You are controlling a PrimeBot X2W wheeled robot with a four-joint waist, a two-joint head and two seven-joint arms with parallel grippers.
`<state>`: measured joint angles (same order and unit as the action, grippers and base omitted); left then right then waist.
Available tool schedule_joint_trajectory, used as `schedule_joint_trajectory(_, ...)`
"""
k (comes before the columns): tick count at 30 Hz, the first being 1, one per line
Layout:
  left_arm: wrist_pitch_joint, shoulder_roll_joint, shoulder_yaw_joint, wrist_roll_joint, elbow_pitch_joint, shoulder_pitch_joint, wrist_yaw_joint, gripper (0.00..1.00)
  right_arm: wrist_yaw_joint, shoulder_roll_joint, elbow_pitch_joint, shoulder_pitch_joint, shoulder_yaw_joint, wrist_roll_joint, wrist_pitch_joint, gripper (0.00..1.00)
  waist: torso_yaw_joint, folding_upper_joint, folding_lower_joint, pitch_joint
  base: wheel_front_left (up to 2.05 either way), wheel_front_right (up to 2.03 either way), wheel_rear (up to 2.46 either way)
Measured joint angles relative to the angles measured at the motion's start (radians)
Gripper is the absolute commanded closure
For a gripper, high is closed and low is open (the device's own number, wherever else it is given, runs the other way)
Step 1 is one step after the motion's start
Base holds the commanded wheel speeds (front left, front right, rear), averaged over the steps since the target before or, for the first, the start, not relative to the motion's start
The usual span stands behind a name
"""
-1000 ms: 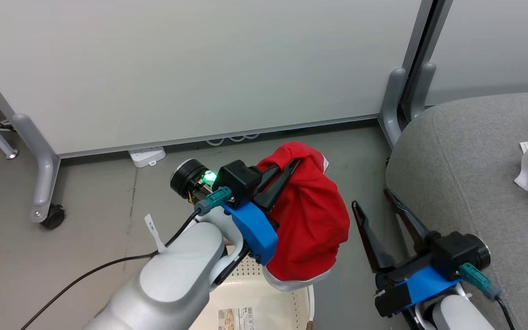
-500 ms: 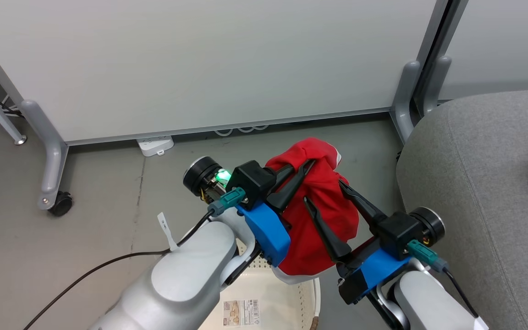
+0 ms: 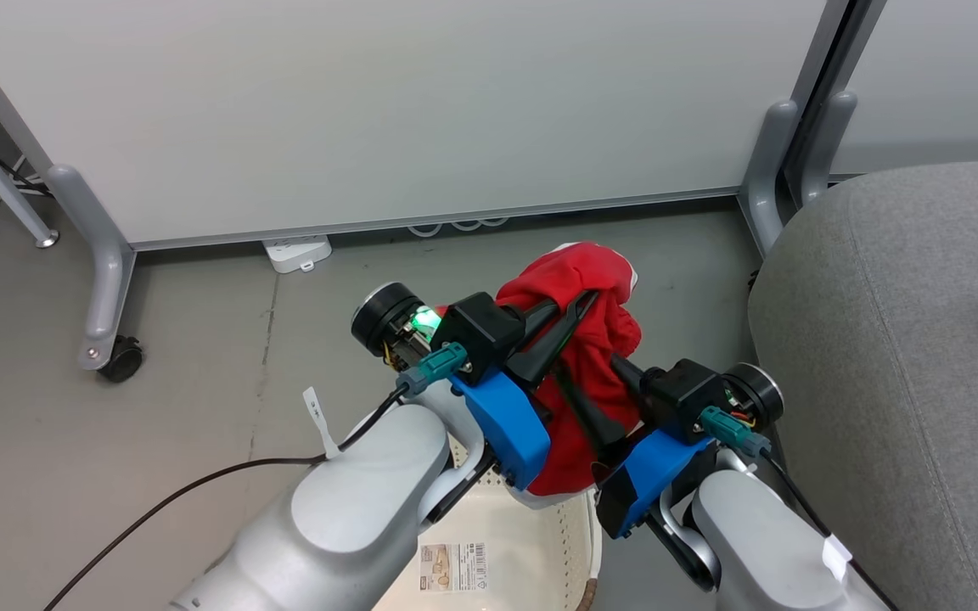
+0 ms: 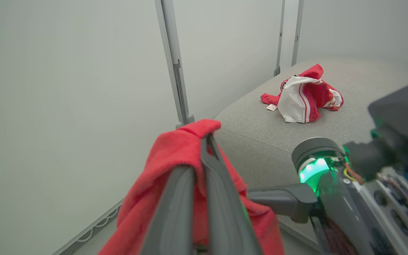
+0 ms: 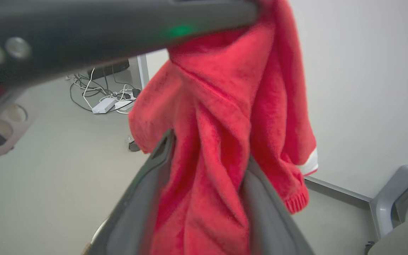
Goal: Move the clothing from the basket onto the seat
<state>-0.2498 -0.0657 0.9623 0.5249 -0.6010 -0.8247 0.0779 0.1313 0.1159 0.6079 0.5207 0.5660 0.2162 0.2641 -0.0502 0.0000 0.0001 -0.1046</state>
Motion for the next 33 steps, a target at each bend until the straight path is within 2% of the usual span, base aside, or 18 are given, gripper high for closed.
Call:
schedule_joint_trajectory(28,-0.009,0.008,0.007,0.008,-0.025,-0.007,0.0,1.0,0.0,-0.01,0.018,0.022,0.005,0.013,0.0,1.0,0.001,0.0,0.0,0.008,0.0,0.0,0.0)
schedule_joint_trajectory(30,-0.009,0.008,0.007,0.011,-0.029,-0.007,0.0,0.0,0.0,-0.01,0.016,0.022,0.004,0.013,0.0,1.0,0.002,0.0,0.0,0.008,0.0,0.0,0.0)
schedule_joint_trajectory(33,-0.009,0.008,0.008,0.02,-0.033,-0.007,0.0,0.0,0.0,-0.01,0.012,0.022,0.002,0.013,0.0,1.0,0.004,0.0,0.0,0.005,0.0,0.0,0.0)
